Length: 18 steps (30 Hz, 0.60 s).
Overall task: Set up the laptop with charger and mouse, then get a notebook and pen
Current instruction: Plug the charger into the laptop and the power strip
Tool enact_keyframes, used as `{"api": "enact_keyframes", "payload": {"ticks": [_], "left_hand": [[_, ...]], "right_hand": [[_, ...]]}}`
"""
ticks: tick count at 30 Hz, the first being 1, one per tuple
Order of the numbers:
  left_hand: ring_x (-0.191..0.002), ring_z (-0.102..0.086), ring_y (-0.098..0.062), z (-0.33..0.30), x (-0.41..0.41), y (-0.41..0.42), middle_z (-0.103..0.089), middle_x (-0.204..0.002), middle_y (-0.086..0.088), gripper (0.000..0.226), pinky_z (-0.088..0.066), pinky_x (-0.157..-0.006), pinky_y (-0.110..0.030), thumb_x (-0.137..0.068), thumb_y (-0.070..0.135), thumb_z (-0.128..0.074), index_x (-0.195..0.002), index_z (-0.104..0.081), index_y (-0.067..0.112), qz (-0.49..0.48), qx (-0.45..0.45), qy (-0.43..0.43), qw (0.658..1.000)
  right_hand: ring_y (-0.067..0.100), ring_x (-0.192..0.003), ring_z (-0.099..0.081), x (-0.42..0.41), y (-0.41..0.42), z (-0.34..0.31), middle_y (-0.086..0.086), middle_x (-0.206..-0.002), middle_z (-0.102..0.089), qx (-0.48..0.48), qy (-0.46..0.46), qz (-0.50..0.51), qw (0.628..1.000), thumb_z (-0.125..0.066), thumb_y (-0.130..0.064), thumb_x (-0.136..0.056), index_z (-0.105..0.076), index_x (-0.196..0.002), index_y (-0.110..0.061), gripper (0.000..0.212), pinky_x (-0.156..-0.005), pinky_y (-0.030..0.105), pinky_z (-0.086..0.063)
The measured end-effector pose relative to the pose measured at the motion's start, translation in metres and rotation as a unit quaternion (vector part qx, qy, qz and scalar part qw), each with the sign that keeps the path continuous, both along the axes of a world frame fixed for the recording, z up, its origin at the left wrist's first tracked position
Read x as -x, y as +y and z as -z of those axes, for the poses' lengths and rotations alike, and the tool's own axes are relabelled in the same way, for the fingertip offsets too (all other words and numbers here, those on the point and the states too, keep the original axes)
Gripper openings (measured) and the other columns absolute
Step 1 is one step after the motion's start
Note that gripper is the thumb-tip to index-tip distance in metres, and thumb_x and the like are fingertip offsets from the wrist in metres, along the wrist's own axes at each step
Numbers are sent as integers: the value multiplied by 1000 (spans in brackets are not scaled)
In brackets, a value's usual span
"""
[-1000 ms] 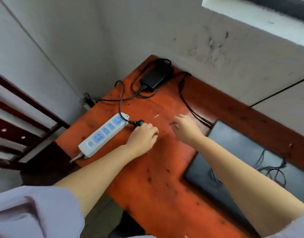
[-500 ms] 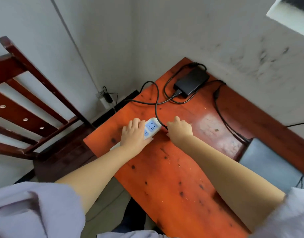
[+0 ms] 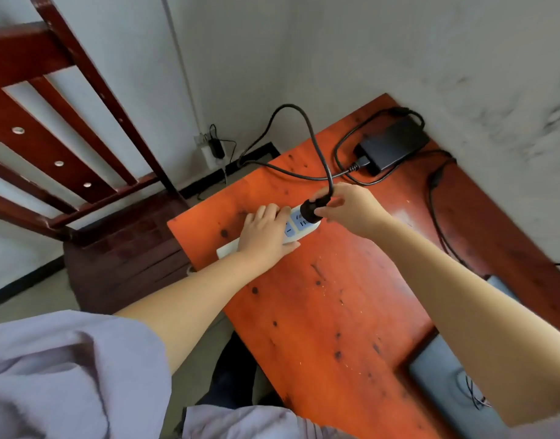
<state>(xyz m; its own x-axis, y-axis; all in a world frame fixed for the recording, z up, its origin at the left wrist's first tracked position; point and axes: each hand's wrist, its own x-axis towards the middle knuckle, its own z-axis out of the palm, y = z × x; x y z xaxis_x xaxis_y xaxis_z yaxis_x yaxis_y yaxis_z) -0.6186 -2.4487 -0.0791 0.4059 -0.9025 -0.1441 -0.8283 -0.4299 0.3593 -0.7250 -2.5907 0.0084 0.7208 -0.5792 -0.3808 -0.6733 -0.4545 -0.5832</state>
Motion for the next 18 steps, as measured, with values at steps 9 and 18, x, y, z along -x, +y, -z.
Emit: {"api": "enact_keyframes", "payload": {"ticks": [9,18], "left_hand": [[-120,-41,-26,-3,0,0,-47,-128,-7,70,-32,-96,-37,-84,51,-57,-140,-34,17,-1,-8,-18,1000],[-121,-40,-26,-4,0,1,-46,-129,-8,68,-32,-98,-37,-85,51,-56,-139,-34,16,4,-11,-22,1000]], "right_hand": [[15,-83,-52,-13,3,3,-3,-95,-56,93,7,-96,991,-65,-18,-82,-67,-99,-17,18,-70,24,-40],[19,-80,-46,-15,15,1,3,-94,-50,165,32,-145,975,-61,-18,-86,-63,-96,-5,16,-69,30,-43]]}}
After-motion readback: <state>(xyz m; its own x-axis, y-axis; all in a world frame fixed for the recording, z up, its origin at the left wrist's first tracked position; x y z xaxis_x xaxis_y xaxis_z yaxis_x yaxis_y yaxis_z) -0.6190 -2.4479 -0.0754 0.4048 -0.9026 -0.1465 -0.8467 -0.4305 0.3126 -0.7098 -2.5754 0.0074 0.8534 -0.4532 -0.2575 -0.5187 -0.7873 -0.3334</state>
